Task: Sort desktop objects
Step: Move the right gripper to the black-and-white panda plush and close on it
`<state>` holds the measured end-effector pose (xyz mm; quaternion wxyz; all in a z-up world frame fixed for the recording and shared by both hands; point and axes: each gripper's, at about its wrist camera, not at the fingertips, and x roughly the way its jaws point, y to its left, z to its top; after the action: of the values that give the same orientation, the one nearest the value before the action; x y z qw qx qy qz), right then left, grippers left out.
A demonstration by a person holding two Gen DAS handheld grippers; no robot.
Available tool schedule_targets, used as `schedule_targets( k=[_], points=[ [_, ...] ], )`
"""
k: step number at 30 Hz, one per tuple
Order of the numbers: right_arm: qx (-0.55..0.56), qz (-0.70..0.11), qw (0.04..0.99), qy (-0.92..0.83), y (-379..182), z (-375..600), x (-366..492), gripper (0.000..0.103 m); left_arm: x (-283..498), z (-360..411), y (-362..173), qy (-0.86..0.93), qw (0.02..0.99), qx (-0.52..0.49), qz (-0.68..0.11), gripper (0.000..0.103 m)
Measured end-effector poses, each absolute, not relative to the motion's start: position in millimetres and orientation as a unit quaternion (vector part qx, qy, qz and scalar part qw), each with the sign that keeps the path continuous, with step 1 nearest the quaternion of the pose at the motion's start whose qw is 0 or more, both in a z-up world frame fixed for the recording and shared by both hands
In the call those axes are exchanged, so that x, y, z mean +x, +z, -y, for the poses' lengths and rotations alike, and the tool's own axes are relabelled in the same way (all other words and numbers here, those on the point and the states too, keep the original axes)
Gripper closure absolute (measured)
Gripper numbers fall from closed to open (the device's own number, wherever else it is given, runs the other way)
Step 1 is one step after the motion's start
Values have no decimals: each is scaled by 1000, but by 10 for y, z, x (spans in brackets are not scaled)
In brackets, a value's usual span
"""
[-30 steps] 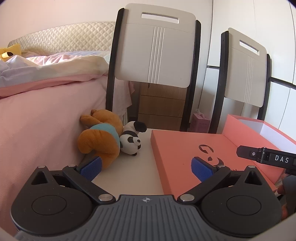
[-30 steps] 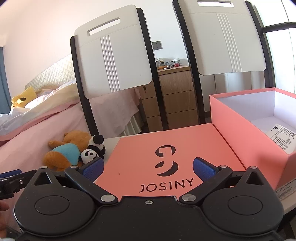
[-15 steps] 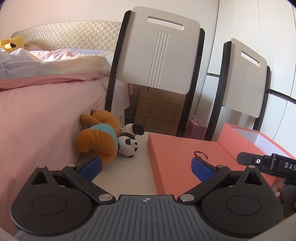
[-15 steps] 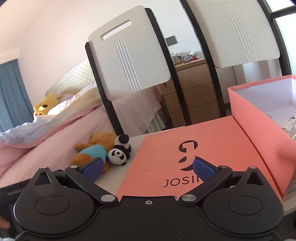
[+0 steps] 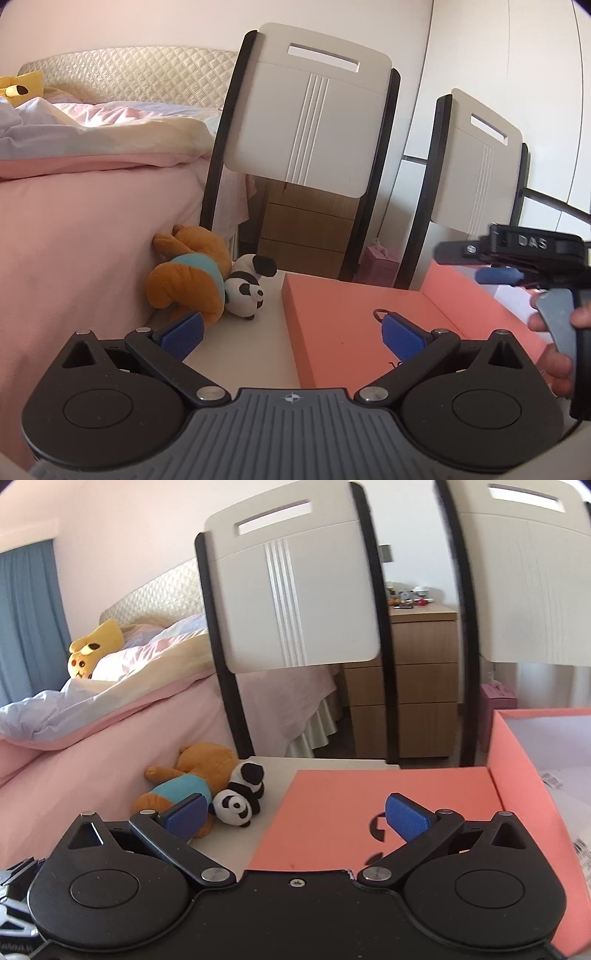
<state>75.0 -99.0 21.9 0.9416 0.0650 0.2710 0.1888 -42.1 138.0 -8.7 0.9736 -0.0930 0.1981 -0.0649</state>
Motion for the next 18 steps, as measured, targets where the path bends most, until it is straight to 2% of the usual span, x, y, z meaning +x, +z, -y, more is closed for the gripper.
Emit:
schedule_targets(
  k=[9, 18],
  points=[
    [54, -318, 923, 212, -53, 504, 1631, 0, -466, -1393, -79, -65, 975, -93, -192, 0],
    [35, -311, 915, 254, -316, 254, 1869, 0, -448, -1337, -106, -67, 974, -76, -201, 0]
  ],
)
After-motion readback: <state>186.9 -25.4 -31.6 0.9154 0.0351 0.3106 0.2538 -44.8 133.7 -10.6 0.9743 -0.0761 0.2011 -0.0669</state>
